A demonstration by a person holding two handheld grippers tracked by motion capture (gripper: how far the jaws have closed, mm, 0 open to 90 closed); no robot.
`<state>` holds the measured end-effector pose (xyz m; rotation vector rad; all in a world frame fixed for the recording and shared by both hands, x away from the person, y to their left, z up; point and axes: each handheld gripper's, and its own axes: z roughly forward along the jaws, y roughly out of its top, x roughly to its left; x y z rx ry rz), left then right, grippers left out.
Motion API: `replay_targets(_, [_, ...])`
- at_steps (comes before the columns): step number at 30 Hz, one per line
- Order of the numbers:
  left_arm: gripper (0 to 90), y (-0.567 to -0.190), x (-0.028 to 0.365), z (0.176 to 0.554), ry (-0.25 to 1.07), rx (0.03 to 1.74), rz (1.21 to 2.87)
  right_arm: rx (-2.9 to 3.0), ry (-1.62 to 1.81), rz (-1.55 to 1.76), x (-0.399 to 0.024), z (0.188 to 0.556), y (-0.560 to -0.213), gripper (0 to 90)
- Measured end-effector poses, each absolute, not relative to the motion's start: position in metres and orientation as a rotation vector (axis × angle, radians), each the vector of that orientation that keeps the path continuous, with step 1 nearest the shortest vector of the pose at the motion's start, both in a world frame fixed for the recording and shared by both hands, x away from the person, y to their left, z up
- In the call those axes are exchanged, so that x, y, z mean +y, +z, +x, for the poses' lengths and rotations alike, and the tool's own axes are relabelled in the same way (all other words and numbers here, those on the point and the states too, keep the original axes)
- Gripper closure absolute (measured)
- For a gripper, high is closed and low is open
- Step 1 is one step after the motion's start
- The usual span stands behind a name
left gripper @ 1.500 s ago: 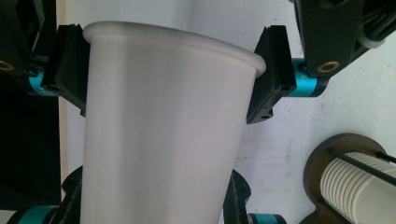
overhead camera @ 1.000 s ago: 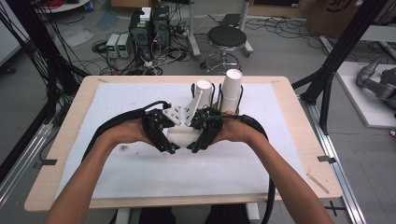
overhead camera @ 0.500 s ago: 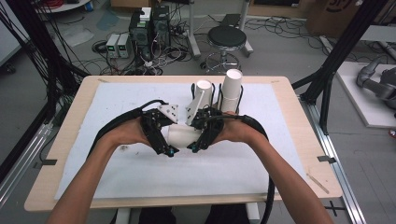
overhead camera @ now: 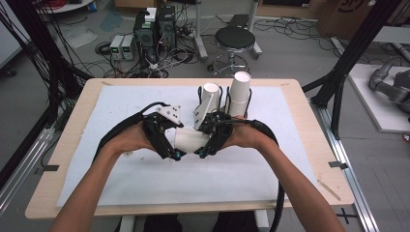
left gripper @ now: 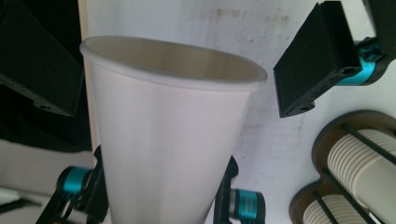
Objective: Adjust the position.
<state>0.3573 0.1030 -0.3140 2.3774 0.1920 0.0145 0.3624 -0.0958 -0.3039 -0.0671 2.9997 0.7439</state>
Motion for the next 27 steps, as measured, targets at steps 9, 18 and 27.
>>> replay_targets(9, [1.7, -0.321, 0.112, 0.354, 0.000, 0.235, 2.244, 2.986, 0.793, -0.056, -0.101, 0.360, -0.305, 33.9])
replay_targets(18, [1.7, -0.328, 0.121, 0.350, 0.011, 0.265, 2.127, 2.953, 0.849, -0.056, -0.110, 0.358, -0.308, 33.9])
replay_targets(27, [1.7, -0.338, 0.127, 0.344, 0.019, 0.308, 2.026, 2.935, 0.898, -0.034, -0.118, 0.354, -0.303, 33.9])
